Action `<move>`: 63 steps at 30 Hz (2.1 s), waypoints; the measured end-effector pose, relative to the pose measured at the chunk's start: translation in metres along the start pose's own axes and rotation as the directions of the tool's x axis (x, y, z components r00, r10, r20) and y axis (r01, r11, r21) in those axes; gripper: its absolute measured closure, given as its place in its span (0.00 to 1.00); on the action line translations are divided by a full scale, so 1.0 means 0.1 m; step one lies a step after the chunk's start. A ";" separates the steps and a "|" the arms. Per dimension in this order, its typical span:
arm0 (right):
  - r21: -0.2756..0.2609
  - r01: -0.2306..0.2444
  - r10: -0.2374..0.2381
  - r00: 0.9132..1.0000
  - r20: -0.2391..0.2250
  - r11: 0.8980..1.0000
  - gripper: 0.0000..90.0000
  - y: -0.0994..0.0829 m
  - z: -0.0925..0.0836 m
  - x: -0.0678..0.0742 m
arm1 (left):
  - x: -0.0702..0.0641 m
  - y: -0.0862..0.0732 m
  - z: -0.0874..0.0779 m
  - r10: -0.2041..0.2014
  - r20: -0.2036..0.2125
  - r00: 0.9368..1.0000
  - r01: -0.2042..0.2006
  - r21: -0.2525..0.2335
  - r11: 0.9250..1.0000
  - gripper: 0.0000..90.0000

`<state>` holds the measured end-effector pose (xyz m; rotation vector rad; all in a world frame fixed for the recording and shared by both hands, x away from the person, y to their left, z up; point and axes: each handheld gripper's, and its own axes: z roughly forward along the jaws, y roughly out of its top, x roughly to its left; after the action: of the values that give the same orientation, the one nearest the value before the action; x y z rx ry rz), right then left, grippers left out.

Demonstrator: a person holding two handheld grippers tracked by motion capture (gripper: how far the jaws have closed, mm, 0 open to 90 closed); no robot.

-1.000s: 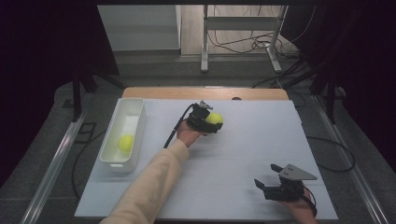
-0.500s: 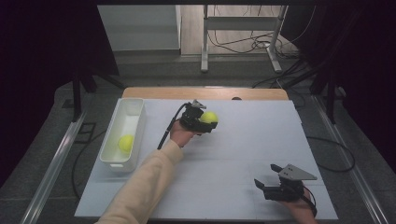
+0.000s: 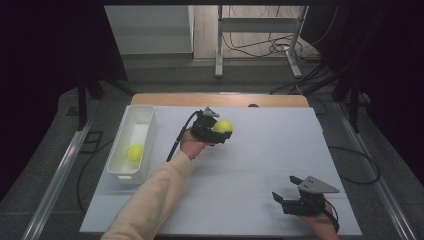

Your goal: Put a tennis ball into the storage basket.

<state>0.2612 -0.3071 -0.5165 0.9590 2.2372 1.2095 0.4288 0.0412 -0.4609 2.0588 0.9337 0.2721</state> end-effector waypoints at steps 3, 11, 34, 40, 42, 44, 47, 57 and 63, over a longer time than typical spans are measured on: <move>0.000 0.000 0.000 1.000 0.000 1.000 0.15 0.00 0.00 0.00 | 0.00 0.00 -0.03 -0.002 -0.002 1.000 0.002 -0.009 1.000 0.29; 0.002 0.002 -0.002 1.000 0.001 1.000 0.15 0.00 0.00 0.00 | 0.01 -0.02 -0.11 -0.003 -0.001 1.000 0.003 -0.016 1.000 0.29; 0.005 0.002 -0.002 1.000 -0.002 1.000 0.15 0.00 0.01 0.01 | 0.08 -0.05 -0.43 -0.027 0.008 1.000 0.028 -0.060 0.998 0.29; 0.005 0.002 -0.002 1.000 -0.002 1.000 0.15 0.00 0.01 0.01 | 0.10 -0.07 -0.48 -0.037 0.008 0.999 0.038 -0.063 0.997 0.29; 0.005 0.001 -0.001 1.000 -0.002 1.000 0.15 0.00 0.01 0.01 | 0.10 -0.07 -0.50 -0.036 0.007 0.999 0.036 -0.066 0.997 0.29; 0.004 0.002 -0.002 1.000 -0.001 1.000 0.15 0.00 0.01 0.01 | 0.10 -0.06 -0.52 -0.035 0.008 0.999 0.035 -0.070 0.997 0.29; 0.004 0.002 -0.002 1.000 0.000 1.000 0.15 0.00 0.00 0.01 | 0.11 -0.06 -0.54 -0.035 0.007 0.999 0.035 -0.077 0.996 0.29; 0.004 0.000 0.000 1.000 0.004 1.000 0.15 0.00 0.00 0.00 | 0.17 -0.03 -0.74 -0.042 -0.007 0.999 0.041 -0.113 0.993 0.29; 0.005 0.001 -0.001 1.000 0.007 1.000 0.15 0.00 0.00 0.01 | 0.20 -0.04 -0.79 -0.046 -0.015 0.999 0.044 -0.115 0.992 0.29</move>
<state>0.2611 -0.3062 -0.5165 0.9622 2.2355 1.1988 0.4017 0.1048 -0.4169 1.9306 0.9528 0.3133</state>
